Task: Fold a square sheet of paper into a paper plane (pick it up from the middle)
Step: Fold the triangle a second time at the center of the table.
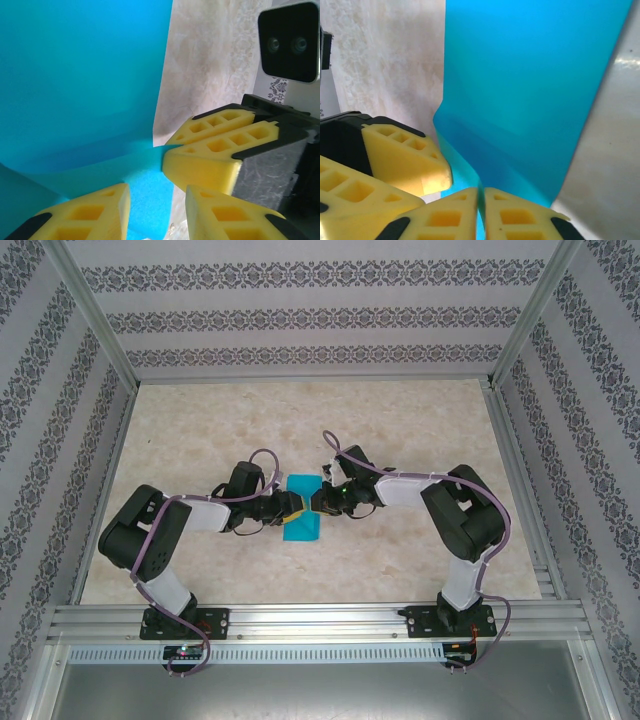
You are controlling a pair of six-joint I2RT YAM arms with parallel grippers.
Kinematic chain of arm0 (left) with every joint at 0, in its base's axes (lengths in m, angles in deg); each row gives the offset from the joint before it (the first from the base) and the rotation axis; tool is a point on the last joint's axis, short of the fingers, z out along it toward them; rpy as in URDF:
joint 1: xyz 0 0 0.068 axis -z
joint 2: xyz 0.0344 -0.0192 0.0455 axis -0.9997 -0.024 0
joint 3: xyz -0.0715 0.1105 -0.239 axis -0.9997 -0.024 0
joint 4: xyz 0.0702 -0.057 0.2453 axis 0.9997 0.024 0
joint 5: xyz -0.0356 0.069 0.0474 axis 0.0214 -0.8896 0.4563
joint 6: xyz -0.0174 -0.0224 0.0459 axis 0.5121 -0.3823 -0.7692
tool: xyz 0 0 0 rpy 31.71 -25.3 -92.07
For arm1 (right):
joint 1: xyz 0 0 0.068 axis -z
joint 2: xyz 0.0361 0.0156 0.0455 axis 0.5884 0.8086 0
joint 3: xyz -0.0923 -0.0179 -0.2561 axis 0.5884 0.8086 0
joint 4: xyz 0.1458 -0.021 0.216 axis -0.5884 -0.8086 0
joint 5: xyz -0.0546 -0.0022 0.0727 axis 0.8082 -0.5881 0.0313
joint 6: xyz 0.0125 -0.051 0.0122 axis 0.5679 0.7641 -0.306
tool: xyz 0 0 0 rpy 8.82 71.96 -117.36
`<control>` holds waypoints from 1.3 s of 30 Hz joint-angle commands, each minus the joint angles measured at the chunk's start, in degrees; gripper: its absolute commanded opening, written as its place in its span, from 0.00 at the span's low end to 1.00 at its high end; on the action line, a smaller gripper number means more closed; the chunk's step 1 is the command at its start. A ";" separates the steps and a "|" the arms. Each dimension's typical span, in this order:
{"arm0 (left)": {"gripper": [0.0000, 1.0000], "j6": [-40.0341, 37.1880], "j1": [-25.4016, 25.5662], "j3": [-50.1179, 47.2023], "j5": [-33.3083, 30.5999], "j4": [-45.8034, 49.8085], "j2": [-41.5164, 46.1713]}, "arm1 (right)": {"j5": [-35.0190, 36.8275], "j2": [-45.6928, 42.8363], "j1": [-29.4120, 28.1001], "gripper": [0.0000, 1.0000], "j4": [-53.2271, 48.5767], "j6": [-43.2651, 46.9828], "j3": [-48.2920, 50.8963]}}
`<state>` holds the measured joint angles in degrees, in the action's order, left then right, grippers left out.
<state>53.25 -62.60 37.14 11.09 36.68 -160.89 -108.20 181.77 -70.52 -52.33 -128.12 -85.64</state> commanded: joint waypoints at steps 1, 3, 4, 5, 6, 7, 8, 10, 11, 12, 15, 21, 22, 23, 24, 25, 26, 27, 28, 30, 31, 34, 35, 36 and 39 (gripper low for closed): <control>0.35 -3.00 0.64 2.83 -0.65 3.78 3.34 | 1.58 0.54 -0.18 0.09 -0.86 1.33 -1.09; 0.36 -5.60 0.55 4.87 -2.13 8.50 5.12 | 2.48 0.36 -0.16 0.08 -1.91 2.01 -0.90; 0.36 -6.98 0.55 6.23 -2.82 10.80 5.70 | 2.87 0.24 -0.15 0.08 -2.16 2.34 -0.76; 0.36 -8.26 0.57 7.60 -3.40 12.89 5.93 | 2.90 0.18 -0.15 0.08 -2.24 2.52 -0.63; 0.36 -9.36 0.54 8.61 -4.00 14.61 5.96 | 2.94 0.25 -0.15 0.08 -2.34 2.62 -0.61; 0.36 -10.41 0.58 9.87 -4.88 16.22 5.81 | 2.98 0.26 -0.15 0.08 -2.38 2.70 -0.46; 0.36 -11.24 0.55 10.87 -5.54 17.36 5.39 | 2.98 0.22 -0.11 0.08 -2.38 2.70 -0.38; 0.35 -12.25 0.57 12.85 -6.79 18.88 3.77 | 2.92 0.33 -0.11 0.08 -2.26 2.70 -0.37; 0.34 -12.47 0.59 13.82 -7.12 19.15 2.65 | 2.86 0.35 -0.14 0.08 -2.19 2.70 -0.22; 0.34 -12.50 0.61 14.63 -7.33 19.33 1.57 | 2.62 0.24 -0.12 0.08 -1.99 2.70 -0.14; 0.32 -13.11 0.69 17.56 -7.57 20.23 -2.00 | 1.79 0.26 -0.15 0.08 -1.68 2.86 0.09; 0.30 -14.47 1.45 22.45 -8.96 24.63 -7.66 | 0.55 0.09 -0.24 0.08 -1.36 3.07 0.63; 0.30 -14.79 1.55 23.01 -9.48 25.91 -8.42 | 0.52 0.09 -0.17 0.08 -1.36 3.14 0.75; 0.30 -15.06 1.62 23.43 -10.08 27.22 -9.14 | 0.52 0.02 -0.24 0.08 -1.36 3.14 0.73; 0.29 -15.31 1.66 23.82 -10.56 28.27 -9.71 | 0.46 -0.03 -0.17 0.08 -1.29 3.14 0.82; 0.28 -15.47 1.73 24.11 -11.22 29.59 -10.48 | 0.52 -0.01 -0.24 0.08 -1.32 3.14 0.84; 0.28 -15.69 1.80 24.34 -12.00 30.73 -10.98 | 0.52 0.10 -0.24 0.08 -1.36 3.15 0.83; 0.27 -15.88 1.76 24.45 -12.70 31.72 -11.29 | 0.61 0.09 -0.24 0.08 -1.33 3.21 0.78; 0.27 -16.04 1.80 24.43 -13.40 32.76 -11.57 | 0.69 0.17 -0.26 0.08 -1.32 3.19 0.78; 0.27 -16.28 1.78 24.37 -14.38 34.07 -11.64 | 0.87 0.18 -0.23 0.08 -1.49 3.32 0.70; 0.27 -16.26 1.77 24.29 -14.62 34.45 -11.59 | 0.95 0.18 -0.16 0.08 -1.57 3.32 0.75; 0.27 -16.52 1.75 24.17 -15.58 35.61 -11.46 | 1.55 0.25 -0.15 0.08 -2.15 3.67 0.44; 0.26 -16.61 1.76 24.17 -15.83 35.93 -11.43 | 1.64 0.35 -0.15 0.08 -2.32 3.80 0.42; 0.26 -16.65 1.77 24.08 -15.83 35.95 -11.35 | 1.82 0.43 -0.10 0.08 -2.57 3.86 0.32; 0.27 -16.91 1.75 24.55 -15.64 36.13 -11.29 | 2.36 0.69 -0.13 0.09 -3.15 4.41 -0.04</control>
<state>38.13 -61.42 60.94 -2.04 68.51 -172.00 -106.72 181.77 -70.52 -54.63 -125.52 -85.40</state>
